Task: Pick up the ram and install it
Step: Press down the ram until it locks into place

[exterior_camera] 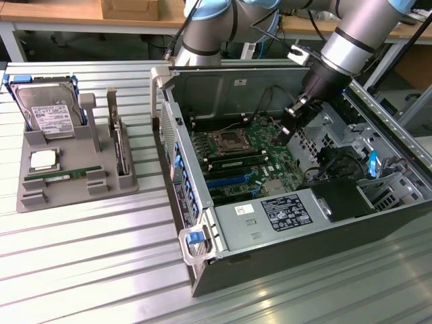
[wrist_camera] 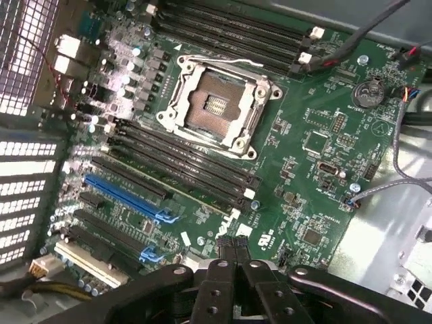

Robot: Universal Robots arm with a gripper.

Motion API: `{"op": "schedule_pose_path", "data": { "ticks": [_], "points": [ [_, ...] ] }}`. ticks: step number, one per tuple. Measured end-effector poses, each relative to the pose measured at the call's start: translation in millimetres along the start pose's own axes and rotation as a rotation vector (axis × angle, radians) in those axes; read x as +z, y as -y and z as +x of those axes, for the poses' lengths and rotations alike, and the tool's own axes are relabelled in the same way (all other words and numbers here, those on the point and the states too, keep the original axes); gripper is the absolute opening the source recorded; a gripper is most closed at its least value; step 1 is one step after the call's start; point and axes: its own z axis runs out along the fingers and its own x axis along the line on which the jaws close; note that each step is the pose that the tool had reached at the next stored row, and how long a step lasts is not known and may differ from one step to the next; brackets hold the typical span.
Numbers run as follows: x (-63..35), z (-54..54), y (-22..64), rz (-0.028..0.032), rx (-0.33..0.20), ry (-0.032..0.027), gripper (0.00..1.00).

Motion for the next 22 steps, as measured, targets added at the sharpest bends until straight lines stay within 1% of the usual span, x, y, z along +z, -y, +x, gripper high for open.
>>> {"op": "schedule_pose_path", "data": {
  "ticks": [2,3,5,8,9,10,11,12,13,15,16,17,18,19,20,22],
  "points": [
    [0.1,0.0,0.0,-0.0113,0.041,0.0011,0.11],
    [0.2,0.0,0.0,-0.0208,0.076,0.0021,0.11],
    [0.4,-0.1,0.0,-0.0417,0.152,0.0042,0.11],
    [0.7,-0.2,0.0,-0.0661,0.241,0.0067,0.11],
    [0.8,-0.2,0.0,-0.0782,0.285,0.0079,0.11],
    [0.9,-0.3,0.0,-0.0795,0.29,0.008,0.11],
    [0.9,-0.2,0.0,-0.0794,0.29,0.0087,0.11],
    [1.0,-0.3,0.0,-0.0713,0.291,0.0353,0.11],
    [1.1,-0.3,0.0,-0.0579,0.293,0.0822,0.11],
    [1.2,-0.3,-0.1,-0.0515,0.294,0.1066,0.11],
    [1.4,-0.3,-0.1,-0.044,0.295,0.136,0.11],
    [1.5,-0.4,0.0,-0.0293,0.297,0.1965,0.11],
    [1.6,-0.4,0.0,-0.0218,0.298,0.2288,0.11],
    [1.7,-0.4,0.0,-0.0168,0.299,0.251,0.11],
    [1.7,-0.4,0.0,-0.013,0.299,0.2668,0.11],
    [1.7,-0.4,0.0,-0.013,0.299,0.2668,0.11]
  ]
}}
